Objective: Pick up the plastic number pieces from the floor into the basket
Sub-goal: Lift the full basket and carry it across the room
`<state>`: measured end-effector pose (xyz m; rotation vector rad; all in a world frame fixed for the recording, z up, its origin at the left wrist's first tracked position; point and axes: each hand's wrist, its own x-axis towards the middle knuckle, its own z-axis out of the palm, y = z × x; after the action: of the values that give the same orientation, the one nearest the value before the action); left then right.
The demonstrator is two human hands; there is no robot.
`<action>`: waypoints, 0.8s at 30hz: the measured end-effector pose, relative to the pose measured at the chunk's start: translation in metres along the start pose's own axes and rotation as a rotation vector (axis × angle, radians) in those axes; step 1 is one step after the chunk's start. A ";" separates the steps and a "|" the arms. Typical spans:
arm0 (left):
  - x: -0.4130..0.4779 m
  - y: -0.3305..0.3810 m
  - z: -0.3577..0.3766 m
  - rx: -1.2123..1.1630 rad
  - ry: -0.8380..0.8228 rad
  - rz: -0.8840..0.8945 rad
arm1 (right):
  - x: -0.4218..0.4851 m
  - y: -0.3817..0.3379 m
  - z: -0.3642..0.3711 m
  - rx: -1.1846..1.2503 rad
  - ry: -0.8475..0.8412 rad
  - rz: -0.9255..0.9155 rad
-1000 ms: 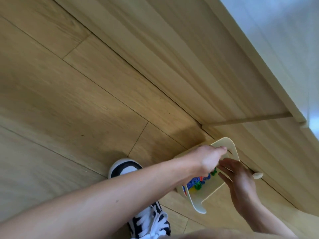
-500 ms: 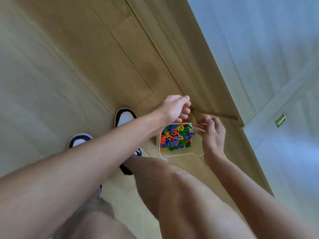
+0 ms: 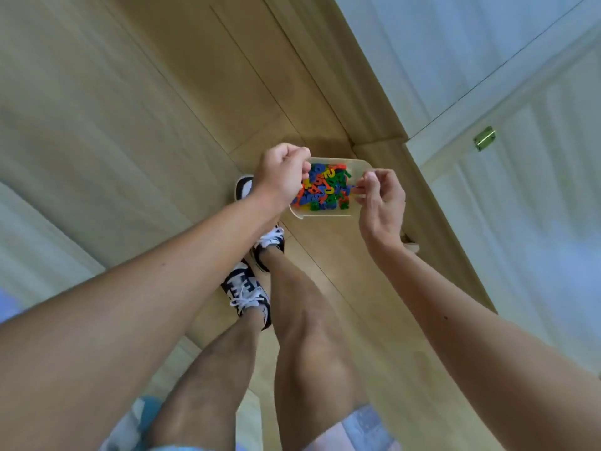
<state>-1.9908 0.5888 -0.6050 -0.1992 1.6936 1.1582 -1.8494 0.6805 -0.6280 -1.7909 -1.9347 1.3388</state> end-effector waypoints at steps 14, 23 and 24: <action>0.096 -0.124 0.071 0.352 0.308 -0.086 | 0.102 0.157 -0.008 -0.319 -0.079 0.125; 0.162 -0.164 0.100 0.349 0.337 -0.220 | 0.179 0.221 0.010 -0.404 -0.201 0.368; 0.165 -0.164 0.100 0.323 0.341 -0.229 | 0.182 0.223 0.011 -0.388 -0.191 0.371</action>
<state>-1.9011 0.6420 -0.8358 -0.3940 2.0679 0.6959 -1.7469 0.8036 -0.8673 -2.3805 -2.1575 1.3502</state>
